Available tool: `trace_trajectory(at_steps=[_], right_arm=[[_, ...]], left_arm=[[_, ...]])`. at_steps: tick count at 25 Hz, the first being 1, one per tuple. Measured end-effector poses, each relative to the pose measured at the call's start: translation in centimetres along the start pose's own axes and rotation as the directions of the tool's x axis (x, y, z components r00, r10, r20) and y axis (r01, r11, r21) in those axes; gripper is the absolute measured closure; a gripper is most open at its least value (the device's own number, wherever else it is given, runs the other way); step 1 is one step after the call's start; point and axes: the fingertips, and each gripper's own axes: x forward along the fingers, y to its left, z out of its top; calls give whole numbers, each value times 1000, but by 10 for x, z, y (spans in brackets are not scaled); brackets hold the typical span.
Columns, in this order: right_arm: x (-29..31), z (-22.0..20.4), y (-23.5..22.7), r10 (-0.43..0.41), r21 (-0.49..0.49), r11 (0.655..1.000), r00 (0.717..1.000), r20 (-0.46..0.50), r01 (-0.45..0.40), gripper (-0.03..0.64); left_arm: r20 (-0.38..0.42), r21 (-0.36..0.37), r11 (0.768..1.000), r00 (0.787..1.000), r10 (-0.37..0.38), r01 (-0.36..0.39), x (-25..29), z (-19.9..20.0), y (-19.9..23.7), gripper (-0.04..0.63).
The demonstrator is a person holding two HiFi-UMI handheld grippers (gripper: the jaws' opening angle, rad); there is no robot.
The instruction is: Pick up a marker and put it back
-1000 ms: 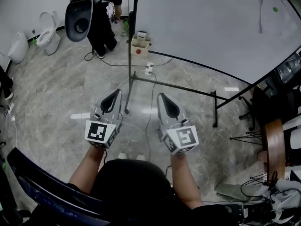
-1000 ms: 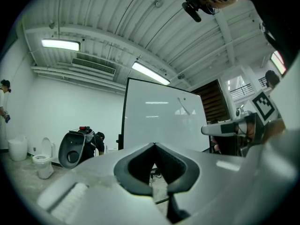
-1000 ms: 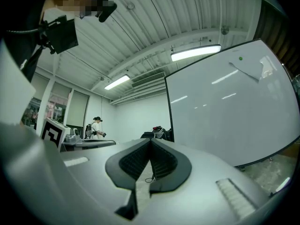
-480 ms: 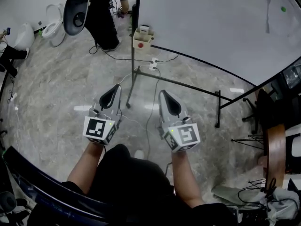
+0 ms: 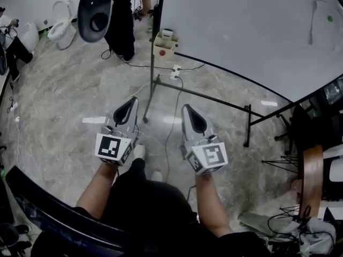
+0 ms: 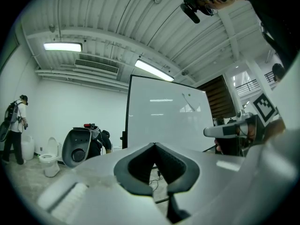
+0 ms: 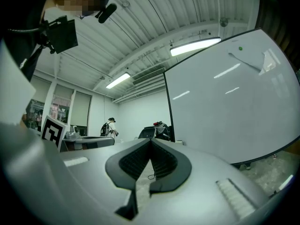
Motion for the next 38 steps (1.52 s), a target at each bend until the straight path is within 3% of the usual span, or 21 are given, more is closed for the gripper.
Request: trace_trajectory(at_steps=[15,25,38], right_arm=[[96,-4,-30,-70,-9,998,998,-5,69,607],[159,-8,-50,-137,-40,990,990,-15,137,607],[210,-15,-49,-163,-58,985,986,-31,161,607]], left_arm=[[-46,-31,997,996,-77,75,87,-18,67,592],[-13,-63,984,986,-167,166,143,-25,110,592],[-49,-89,981,983,-176,171,170,-41,158,592]])
